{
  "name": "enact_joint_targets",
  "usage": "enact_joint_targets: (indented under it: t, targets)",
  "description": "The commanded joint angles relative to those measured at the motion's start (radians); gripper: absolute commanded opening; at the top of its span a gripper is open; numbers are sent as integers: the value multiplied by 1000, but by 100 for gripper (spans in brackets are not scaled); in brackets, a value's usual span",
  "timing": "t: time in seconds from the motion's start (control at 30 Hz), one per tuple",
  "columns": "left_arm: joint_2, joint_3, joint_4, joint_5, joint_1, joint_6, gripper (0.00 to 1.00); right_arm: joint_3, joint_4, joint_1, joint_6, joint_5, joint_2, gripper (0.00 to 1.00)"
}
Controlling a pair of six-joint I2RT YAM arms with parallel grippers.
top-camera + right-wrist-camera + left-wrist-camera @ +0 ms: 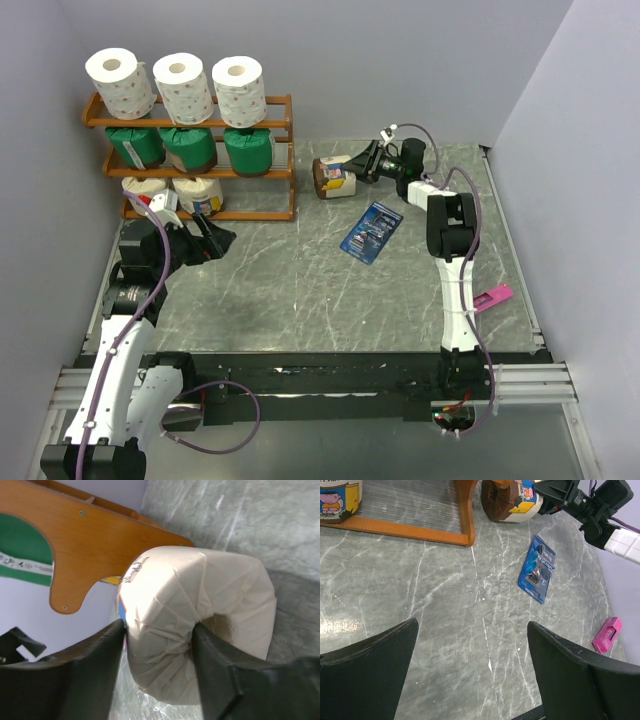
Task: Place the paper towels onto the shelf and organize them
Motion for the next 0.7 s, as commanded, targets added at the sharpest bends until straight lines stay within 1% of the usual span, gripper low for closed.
enact_joint_targets:
  t: [0.0, 0.03, 0.07, 0.17, 0.23, 0.37, 0.4, 0.47, 0.5, 0.53, 0.57, 0.6, 0.63, 0.67]
  targets:
    - [-4, 24, 14, -14, -3, 13, 97, 8, 186, 12, 78, -68, -7, 52]
    - [-3, 26, 11, -15, -3, 13, 96, -4, 220, 13, 103, -80, -12, 49]
    - [-1, 27, 11, -17, -3, 14, 96, -15, 293, 12, 144, -96, -17, 45]
    - [-4, 26, 11, -20, -3, 13, 96, -88, 369, 12, 177, -105, -62, 40]
    - [-7, 26, 8, -28, -3, 14, 96, -157, 360, 12, 157, -106, -122, 39]
    - [-20, 26, -1, -51, -3, 11, 96, -301, 320, 15, 65, -90, -254, 37]
    - [-21, 26, -4, -55, -3, 10, 96, -364, 295, 13, 45, -76, -314, 37]
    - [-24, 29, -15, -78, -3, 10, 97, -424, 245, 18, -38, -61, -377, 37]
    - [-26, 30, -21, -89, -3, 10, 96, -476, 181, 21, -74, -47, -439, 37]
    - [-27, 30, -23, -110, -3, 7, 96, -499, 135, 24, -151, -21, -470, 36]
    - [-35, 32, -29, -123, -3, 7, 97, -522, 93, 35, -194, -1, -503, 36]
    - [-40, 34, -35, -136, -3, 5, 96, -554, -3, 42, -238, 18, -559, 36]
    - [-47, 35, -38, -165, -3, 1, 96, -565, -53, 52, -330, 60, -584, 36]
    - [-61, 35, -43, -179, -3, -2, 96, -573, -103, 62, -376, 80, -610, 36]
